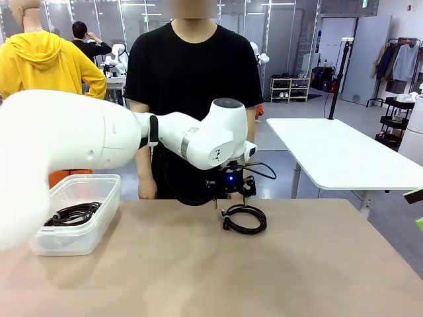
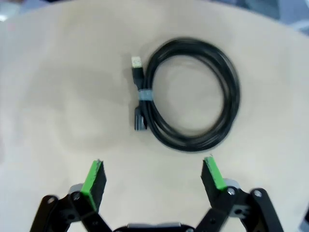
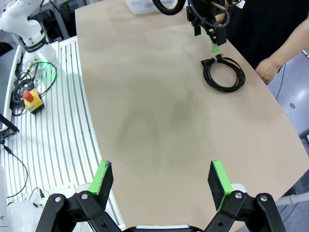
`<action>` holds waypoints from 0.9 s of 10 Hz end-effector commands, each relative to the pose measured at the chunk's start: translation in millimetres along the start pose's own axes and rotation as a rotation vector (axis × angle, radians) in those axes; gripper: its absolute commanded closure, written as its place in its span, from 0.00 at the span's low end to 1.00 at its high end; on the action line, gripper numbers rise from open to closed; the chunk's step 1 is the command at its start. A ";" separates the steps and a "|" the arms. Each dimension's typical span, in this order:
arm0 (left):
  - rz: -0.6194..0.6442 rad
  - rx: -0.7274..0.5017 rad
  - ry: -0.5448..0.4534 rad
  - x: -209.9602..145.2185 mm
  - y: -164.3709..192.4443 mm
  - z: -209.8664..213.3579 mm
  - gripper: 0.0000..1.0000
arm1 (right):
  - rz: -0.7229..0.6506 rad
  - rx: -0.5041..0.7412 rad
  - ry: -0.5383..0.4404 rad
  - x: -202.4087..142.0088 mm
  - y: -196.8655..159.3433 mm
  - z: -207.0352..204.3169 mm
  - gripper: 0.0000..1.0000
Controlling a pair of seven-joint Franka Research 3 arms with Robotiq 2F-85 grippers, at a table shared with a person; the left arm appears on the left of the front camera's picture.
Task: Organize and store the cables.
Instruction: Place the USB Extension Cable into the Organizing box.
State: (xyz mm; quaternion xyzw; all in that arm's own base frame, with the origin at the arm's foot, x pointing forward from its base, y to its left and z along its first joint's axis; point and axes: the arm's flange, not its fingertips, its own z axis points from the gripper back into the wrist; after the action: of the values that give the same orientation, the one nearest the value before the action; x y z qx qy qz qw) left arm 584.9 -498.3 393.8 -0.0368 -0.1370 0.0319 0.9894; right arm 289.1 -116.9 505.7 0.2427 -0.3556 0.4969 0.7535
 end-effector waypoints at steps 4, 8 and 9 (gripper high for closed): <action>0.048 -0.010 0.015 46.2 -8.8 -37.3 0.00 | -0.013 -0.007 0.011 -1.0 0.6 -1.8 0.00; 0.032 0.022 0.051 63.9 -9.5 -73.6 0.00 | -0.013 -0.007 0.011 -1.0 0.6 -1.8 0.00; 0.028 0.035 0.052 66.7 -11.2 -80.6 0.00 | -0.013 -0.007 0.011 -1.0 0.6 -1.8 0.00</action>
State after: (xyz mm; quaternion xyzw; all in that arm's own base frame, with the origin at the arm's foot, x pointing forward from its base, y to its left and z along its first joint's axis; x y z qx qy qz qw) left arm 644.5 -490.8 327.2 -0.0334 -0.1208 0.0541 0.9906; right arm 289.0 -117.0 505.7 0.2427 -0.3558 0.4968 0.7534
